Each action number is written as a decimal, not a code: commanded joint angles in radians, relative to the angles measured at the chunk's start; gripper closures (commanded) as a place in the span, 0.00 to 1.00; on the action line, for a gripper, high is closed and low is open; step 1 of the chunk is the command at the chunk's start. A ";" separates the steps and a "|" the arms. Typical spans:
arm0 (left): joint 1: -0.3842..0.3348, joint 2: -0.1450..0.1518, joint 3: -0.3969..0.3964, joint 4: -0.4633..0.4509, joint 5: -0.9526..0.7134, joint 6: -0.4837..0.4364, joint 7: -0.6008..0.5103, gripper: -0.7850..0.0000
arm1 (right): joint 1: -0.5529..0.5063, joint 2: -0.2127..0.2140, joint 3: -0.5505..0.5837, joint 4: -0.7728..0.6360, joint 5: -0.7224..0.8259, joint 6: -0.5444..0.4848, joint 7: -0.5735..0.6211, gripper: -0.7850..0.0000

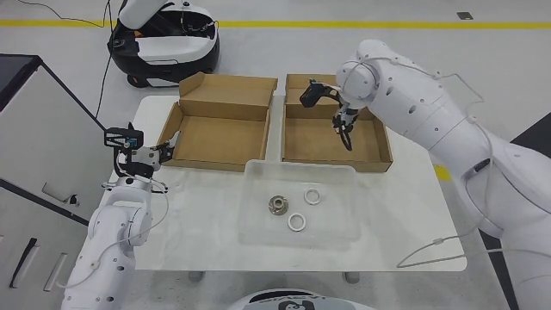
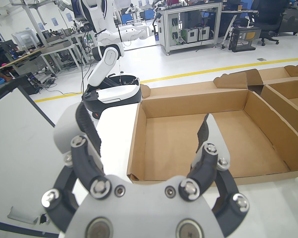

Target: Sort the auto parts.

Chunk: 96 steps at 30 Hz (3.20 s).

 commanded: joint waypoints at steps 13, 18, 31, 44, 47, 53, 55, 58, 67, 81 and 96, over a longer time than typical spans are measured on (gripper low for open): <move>0.000 0.000 0.000 0.000 0.000 0.000 0.000 0.00 | 0.009 -0.084 -0.096 0.183 0.004 0.036 -0.052 1.00; 0.000 0.000 0.000 0.000 0.000 0.000 0.000 0.00 | -0.012 -0.112 -0.103 0.230 -0.003 0.039 -0.082 1.00; 0.000 0.000 0.000 0.000 0.000 0.000 0.000 0.00 | -0.031 -0.167 -0.101 0.356 -0.048 0.058 -0.155 1.00; 0.000 0.000 0.000 0.000 0.000 0.000 0.000 0.00 | -0.053 -0.209 -0.088 0.461 -0.089 0.095 -0.239 1.00; 0.000 0.000 0.000 0.000 0.000 0.000 0.000 0.00 | -0.058 -0.218 -0.085 0.477 -0.094 0.090 -0.239 1.00; 0.000 0.000 0.000 0.000 0.000 0.000 0.000 0.00 | -0.064 -0.233 -0.077 0.502 -0.103 0.088 -0.246 1.00; 0.000 0.000 0.000 0.000 0.000 0.000 0.000 0.00 | -0.066 -0.238 -0.074 0.510 -0.106 0.088 -0.250 1.00; 0.000 0.000 0.000 0.000 0.000 0.000 0.000 0.00 | -0.070 -0.244 -0.071 0.518 -0.112 0.085 -0.253 1.00; 0.000 0.000 0.000 0.000 0.000 0.000 0.000 0.00 | -0.079 -0.258 -0.058 0.546 -0.127 0.079 -0.262 1.00; 0.000 0.000 0.000 0.000 0.000 0.000 0.000 0.00 | -0.091 -0.271 -0.035 0.571 -0.151 0.068 -0.289 0.59; 0.000 0.000 0.000 0.000 0.000 0.000 0.000 0.00 | -0.072 -0.251 0.021 0.546 -0.162 0.039 -0.379 0.33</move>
